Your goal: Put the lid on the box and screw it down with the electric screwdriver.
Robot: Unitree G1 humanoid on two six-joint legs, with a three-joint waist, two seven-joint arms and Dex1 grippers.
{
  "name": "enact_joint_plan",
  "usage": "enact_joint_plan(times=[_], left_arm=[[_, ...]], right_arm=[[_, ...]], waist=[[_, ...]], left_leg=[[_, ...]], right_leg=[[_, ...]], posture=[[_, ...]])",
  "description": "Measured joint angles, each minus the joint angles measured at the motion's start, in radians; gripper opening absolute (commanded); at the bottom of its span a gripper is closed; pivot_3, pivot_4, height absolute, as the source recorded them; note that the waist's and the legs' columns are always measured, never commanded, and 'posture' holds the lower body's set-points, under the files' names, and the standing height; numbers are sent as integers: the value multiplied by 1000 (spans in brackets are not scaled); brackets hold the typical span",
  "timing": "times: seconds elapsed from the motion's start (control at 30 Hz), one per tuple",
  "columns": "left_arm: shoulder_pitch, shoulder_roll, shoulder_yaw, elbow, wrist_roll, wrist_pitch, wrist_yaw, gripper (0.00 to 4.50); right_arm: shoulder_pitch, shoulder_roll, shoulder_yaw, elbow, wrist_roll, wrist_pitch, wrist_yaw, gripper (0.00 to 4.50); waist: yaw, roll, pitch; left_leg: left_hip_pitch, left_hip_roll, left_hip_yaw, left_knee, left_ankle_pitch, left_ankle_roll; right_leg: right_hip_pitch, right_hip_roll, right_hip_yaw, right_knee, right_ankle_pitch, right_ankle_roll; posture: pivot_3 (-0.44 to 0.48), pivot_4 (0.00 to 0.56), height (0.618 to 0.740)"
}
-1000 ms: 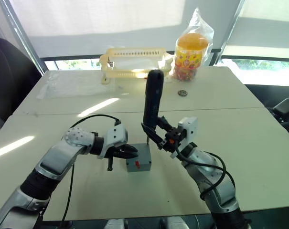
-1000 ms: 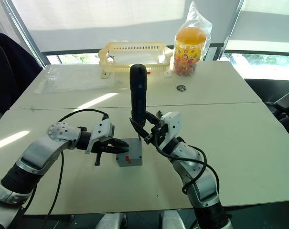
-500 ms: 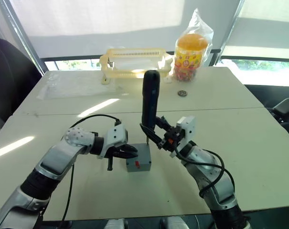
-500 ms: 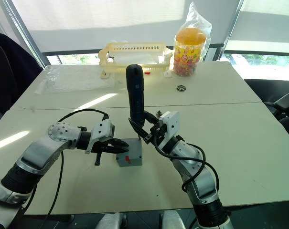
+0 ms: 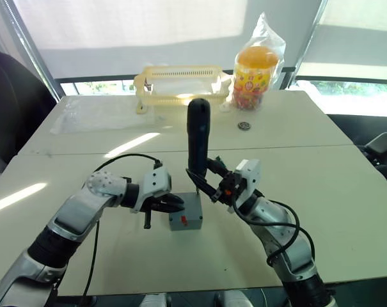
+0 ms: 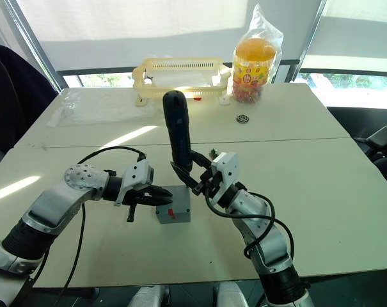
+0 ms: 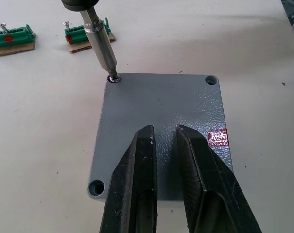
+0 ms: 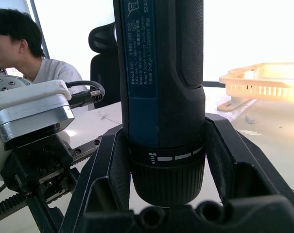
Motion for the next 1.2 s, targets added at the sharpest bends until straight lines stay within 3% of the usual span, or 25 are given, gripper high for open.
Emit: enact_joint_plan(times=[1.2], left_arm=[[21, -5, -17, -24, 29, 10, 11, 667]], right_arm=[[26, -2, 14, 67, -55, -105, 37, 1768]], waist=[[3, -1, -21]], left_leg=[[5, 0, 0, -2, -1, 0]], right_leg=[[5, -1, 0, -2, -5, -5]], posture=[[0, 150, 740]])
